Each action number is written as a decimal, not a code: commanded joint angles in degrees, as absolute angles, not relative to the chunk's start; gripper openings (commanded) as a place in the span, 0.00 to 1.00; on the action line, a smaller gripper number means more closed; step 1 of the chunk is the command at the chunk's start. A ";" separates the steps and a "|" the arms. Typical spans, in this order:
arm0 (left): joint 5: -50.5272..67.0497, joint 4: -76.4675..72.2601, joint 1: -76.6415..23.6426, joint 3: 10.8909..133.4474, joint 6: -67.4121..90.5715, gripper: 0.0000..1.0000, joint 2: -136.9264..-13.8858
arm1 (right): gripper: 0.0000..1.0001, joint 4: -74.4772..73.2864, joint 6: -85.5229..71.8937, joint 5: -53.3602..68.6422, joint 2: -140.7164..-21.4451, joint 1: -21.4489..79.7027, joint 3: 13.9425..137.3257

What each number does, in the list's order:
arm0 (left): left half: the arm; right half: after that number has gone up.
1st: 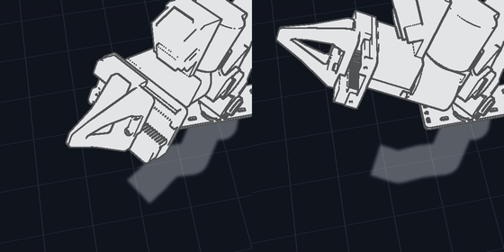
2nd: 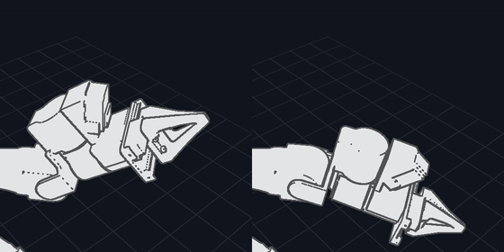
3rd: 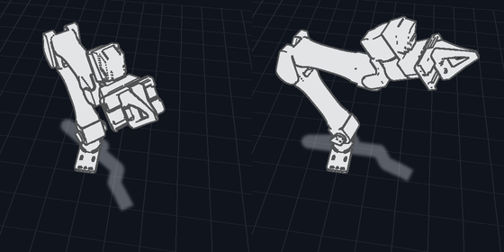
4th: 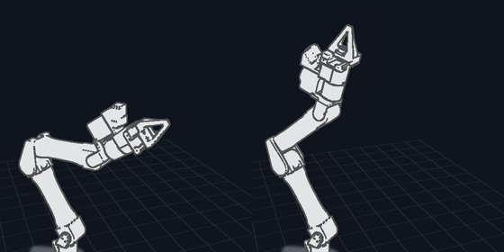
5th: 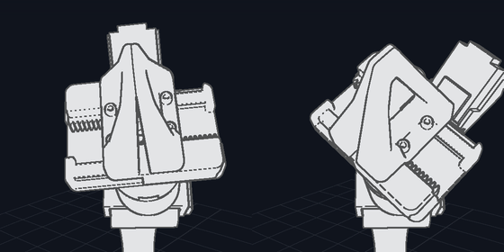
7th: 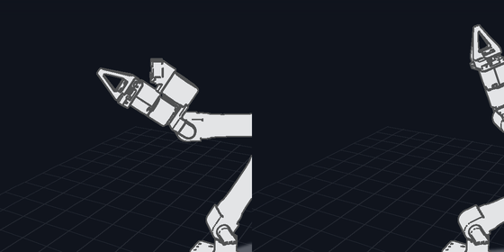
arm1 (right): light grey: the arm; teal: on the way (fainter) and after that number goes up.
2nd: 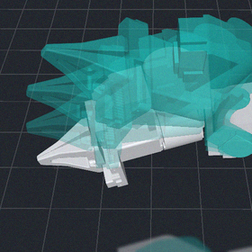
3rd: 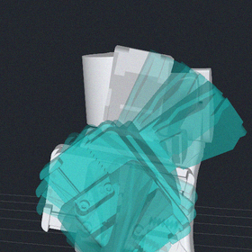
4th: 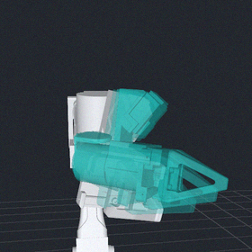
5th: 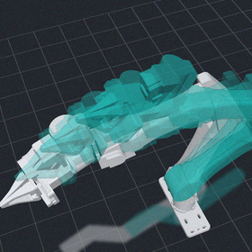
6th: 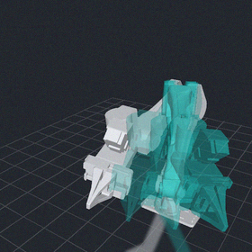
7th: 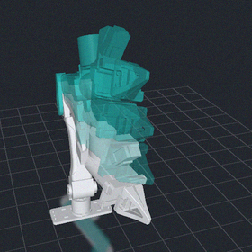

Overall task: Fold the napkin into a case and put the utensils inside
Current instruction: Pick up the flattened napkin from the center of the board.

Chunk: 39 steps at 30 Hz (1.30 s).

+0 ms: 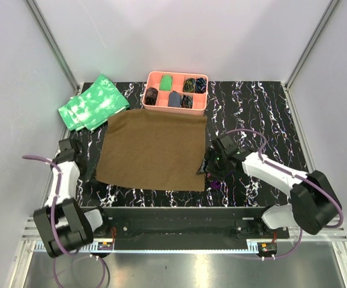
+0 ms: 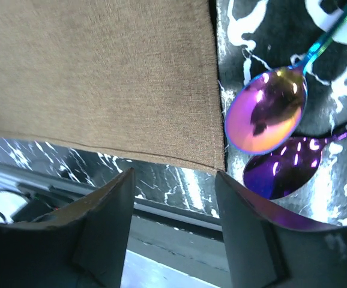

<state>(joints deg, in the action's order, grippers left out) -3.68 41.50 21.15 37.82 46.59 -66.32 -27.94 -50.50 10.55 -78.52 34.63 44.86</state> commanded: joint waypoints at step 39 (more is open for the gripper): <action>-5.01 41.84 20.48 34.89 45.62 0.00 -53.53 | 0.48 -41.40 -73.65 -10.72 -93.77 52.29 53.70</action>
<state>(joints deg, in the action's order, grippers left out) -4.95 43.59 20.53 34.98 46.09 -54.46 -41.95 -72.99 -8.54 -91.81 51.68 51.48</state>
